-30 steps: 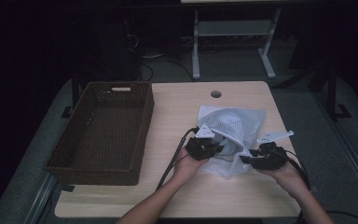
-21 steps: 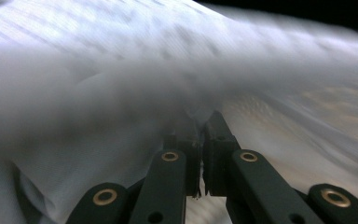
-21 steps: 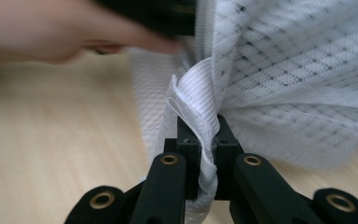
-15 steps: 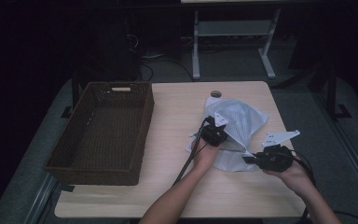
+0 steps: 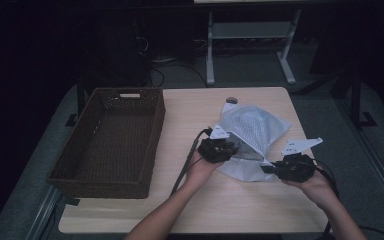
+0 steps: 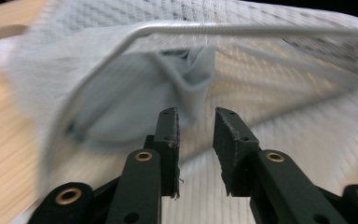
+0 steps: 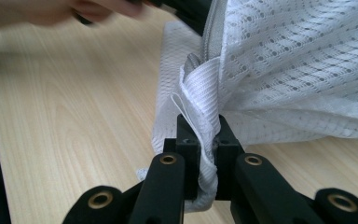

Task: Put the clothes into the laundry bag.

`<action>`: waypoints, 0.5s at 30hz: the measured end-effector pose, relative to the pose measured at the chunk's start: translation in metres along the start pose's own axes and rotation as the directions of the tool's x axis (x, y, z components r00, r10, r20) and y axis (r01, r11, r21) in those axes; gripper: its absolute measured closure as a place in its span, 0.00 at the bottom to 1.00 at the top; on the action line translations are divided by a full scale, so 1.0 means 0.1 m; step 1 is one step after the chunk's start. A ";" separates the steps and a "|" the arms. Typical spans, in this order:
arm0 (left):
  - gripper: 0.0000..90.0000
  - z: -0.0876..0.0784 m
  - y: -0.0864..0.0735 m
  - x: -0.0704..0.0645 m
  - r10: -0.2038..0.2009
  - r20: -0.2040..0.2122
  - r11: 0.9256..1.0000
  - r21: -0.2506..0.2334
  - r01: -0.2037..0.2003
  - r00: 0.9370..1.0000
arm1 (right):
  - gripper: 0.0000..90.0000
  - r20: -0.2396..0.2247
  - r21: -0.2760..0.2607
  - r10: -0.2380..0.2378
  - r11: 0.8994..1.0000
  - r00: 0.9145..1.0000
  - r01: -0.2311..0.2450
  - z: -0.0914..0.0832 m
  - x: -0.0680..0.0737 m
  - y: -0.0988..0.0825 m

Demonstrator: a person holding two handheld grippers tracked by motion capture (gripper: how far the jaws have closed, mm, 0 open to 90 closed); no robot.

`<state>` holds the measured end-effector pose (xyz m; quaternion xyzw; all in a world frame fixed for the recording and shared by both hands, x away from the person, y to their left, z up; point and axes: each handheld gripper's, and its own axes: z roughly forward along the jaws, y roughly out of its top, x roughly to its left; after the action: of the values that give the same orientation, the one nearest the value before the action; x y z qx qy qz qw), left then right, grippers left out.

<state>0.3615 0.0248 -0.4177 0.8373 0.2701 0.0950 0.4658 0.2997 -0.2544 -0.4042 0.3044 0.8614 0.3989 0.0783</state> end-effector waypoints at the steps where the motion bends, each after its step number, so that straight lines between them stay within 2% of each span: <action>1: 0.76 -0.10 -0.01 0.03 0.005 -0.018 1.000 -0.001 -0.005 1.000 | 0.93 0.002 0.000 0.001 1.000 1.000 -0.001 0.00 0.00 0.01; 4: 0.70 -0.29 -0.05 0.18 0.004 -0.073 1.000 0.016 -0.003 0.997 | 0.91 0.006 -0.001 0.000 1.000 1.000 0.000 -0.01 -0.01 0.03; 7: 0.62 -0.33 -0.09 0.35 -0.039 -0.094 0.999 0.012 0.041 0.995 | 0.88 0.015 -0.002 -0.004 1.000 1.000 0.004 -0.01 0.00 0.05; 9: 0.58 -0.28 -0.11 0.43 -0.047 -0.098 0.999 0.015 0.048 0.994 | 0.85 0.024 -0.005 0.000 1.000 1.000 0.000 -0.01 -0.01 0.07; 11: 0.55 -0.20 -0.13 0.49 -0.053 -0.097 0.998 0.027 0.056 0.994 | 0.75 0.039 -0.008 0.004 1.000 0.999 -0.004 -0.02 -0.01 0.08; 15: 0.54 0.00 -0.17 0.56 -0.049 -0.087 0.997 0.057 0.054 0.995 | 0.61 0.088 -0.048 0.020 0.999 0.996 -0.016 -0.11 -0.03 0.14</action>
<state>0.4023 0.0624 -0.4367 0.8386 0.3143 0.1107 0.4309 0.3047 -0.2565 -0.3869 0.3277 0.8446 0.4060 0.1199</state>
